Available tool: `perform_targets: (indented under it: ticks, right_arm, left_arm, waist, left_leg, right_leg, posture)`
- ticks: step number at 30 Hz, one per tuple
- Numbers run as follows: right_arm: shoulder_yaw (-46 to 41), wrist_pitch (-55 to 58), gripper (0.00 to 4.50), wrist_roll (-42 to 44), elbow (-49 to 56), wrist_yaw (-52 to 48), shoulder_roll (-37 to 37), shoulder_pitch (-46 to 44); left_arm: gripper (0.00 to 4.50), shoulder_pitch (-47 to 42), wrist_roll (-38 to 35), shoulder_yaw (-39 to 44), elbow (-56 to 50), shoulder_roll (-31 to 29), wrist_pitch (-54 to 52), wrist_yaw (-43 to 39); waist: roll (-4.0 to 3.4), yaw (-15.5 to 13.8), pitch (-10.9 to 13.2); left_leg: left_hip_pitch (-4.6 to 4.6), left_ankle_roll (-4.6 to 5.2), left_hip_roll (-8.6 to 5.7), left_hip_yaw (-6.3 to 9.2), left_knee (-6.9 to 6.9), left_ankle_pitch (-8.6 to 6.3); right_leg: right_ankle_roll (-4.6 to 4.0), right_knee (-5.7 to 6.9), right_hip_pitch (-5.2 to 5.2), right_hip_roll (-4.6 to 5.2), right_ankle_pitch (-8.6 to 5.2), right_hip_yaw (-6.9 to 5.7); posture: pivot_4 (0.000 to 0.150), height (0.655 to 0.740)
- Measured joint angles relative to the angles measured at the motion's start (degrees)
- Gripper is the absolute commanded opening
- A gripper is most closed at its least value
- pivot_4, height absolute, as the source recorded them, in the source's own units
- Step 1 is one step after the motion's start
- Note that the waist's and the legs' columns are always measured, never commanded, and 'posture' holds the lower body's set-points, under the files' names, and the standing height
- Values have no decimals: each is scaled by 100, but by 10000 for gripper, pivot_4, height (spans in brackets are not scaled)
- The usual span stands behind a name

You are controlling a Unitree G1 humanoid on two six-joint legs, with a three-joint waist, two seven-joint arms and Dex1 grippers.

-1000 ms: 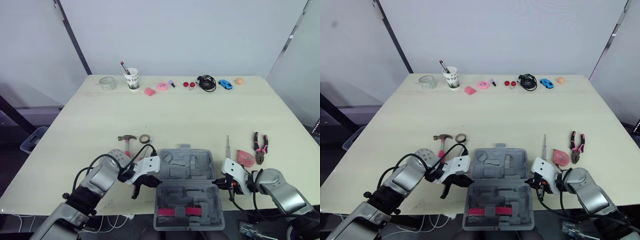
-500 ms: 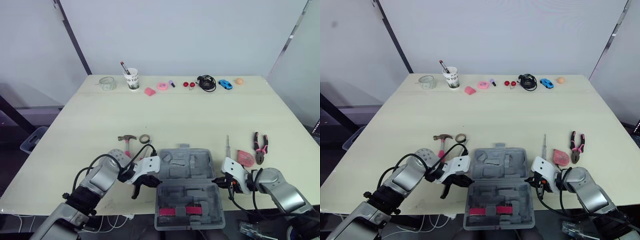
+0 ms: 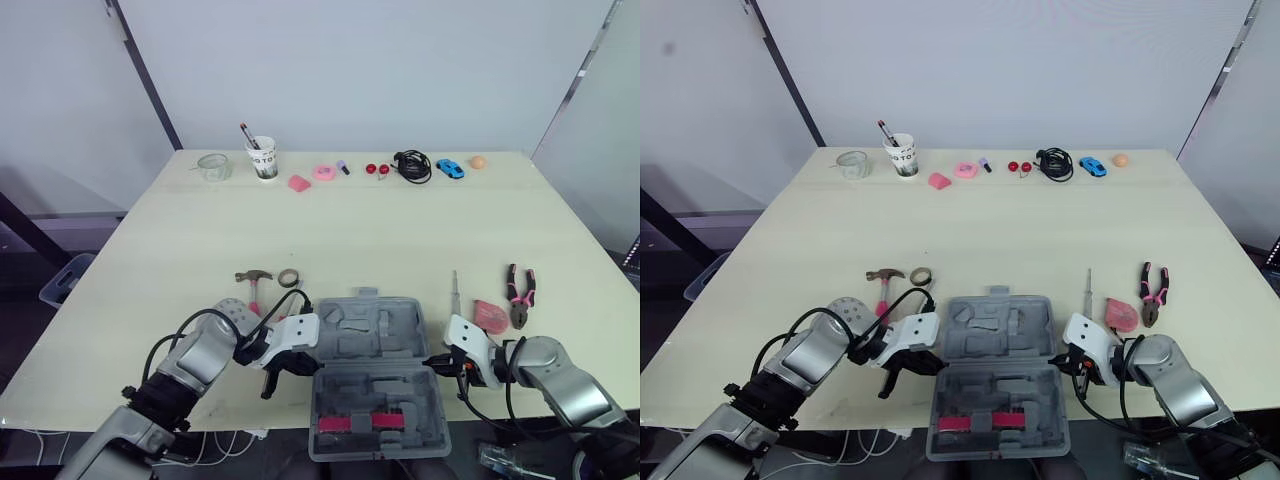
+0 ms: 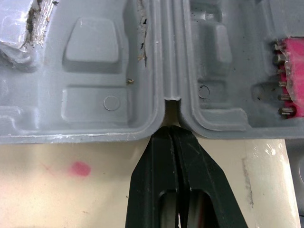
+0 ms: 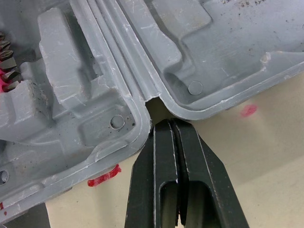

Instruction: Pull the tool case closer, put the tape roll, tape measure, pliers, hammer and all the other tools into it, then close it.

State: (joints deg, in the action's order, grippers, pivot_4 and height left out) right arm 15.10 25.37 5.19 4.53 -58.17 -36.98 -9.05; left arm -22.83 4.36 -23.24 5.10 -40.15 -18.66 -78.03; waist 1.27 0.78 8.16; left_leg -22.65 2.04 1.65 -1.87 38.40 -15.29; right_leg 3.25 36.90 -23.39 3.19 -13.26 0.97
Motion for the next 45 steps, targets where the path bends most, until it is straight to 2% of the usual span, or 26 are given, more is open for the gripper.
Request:
perform_targets:
  ticks: [10,16,23,28,31,35,36,37,38,39,45]
  right_arm:
    - [-291,-69,0,146,19,124,-174,258]
    - [-869,-528,0,410,171,436,-8,615]
    - [-1839,-1374,0,984,548,788,383,1282]
    - [-2651,-1708,0,1335,565,1067,514,1686]
    - [-3210,-1898,0,1611,543,1161,560,1874]
    - [-3701,-2034,0,1929,356,1120,615,2260]
    - [-3825,-2084,5294,2007,294,1081,621,2420]
    - [-3893,-2119,8555,2052,239,1046,620,2525]
    - [-3994,-2169,14520,2095,155,1000,626,2645]
    - [-4091,-2198,16806,2145,75,958,628,2759]
    - [-4481,-2594,44138,2309,-357,618,703,3404]
  left_arm:
    - [759,-7,-44,34,208,-22,317,103]
    - [759,186,-291,412,236,-143,274,360]
    - [759,982,-1311,1750,-619,-219,-143,823]
    - [759,1550,-2126,2877,-1024,90,-263,1418]
    - [7607,1895,-2508,3539,-1119,257,-300,1817]
    - [26062,2509,-2532,3995,-1055,391,-29,2186]
    - [32078,2754,-2534,4147,-1033,431,95,2273]
    - [36946,2908,-2534,4252,-997,446,174,2329]
    - [43500,3075,-2534,4378,-943,480,265,2396]
    - [44433,3243,-2535,4532,-885,524,340,2472]
    - [45000,4166,-2691,5253,-644,818,744,2793]
  waist:
    - [-1,-6,-1]
    - [0,0,0]
    - [1,-44,3]
    - [1,-52,3]
    - [1,-46,2]
    - [1,-41,2]
    - [1,-39,2]
    - [1,-37,2]
    - [2,-35,1]
    - [2,-36,1]
    - [4,-37,-2]
  left_leg:
    - [2,0,4,-1,0,0]
    - [1,0,14,-1,-1,0]
    - [-9,-1,39,-11,2,0]
    - [-5,-1,43,-14,2,0]
    - [-1,-1,44,-15,0,0]
    - [1,-1,44,-23,-3,-1]
    - [2,-1,45,-28,-3,-1]
    - [4,-1,46,-30,-3,-1]
    - [5,-1,47,-31,-3,-1]
    - [5,-1,47,-32,-3,-1]
    - [14,-2,52,-48,-7,-2]
  right_leg:
    - [-1,1,0,-5,1,0]
    - [-2,2,-2,-13,1,0]
    - [-2,-3,-3,-9,2,7]
    - [-4,-4,-3,-10,2,8]
    - [-5,-4,-3,-11,2,9]
    - [-19,-5,-2,-11,-5,14]
    - [-25,-6,-3,-10,-9,17]
    - [-28,-6,-3,-9,-10,19]
    - [-28,-6,-2,-9,-11,20]
    - [-29,-7,-2,-8,-11,20]
    - [-32,-9,-5,-2,-11,29]
  posture:
    - [1500,7400]
    - [1500,7400]
    - [1500,7400]
    - [1500,7400]
    - [1500,7400]
    - [1500,7400]
    - [1500,7400]
    - [1500,7400]
    - [1500,7400]
    - [1500,7400]
    - [1500,7400]
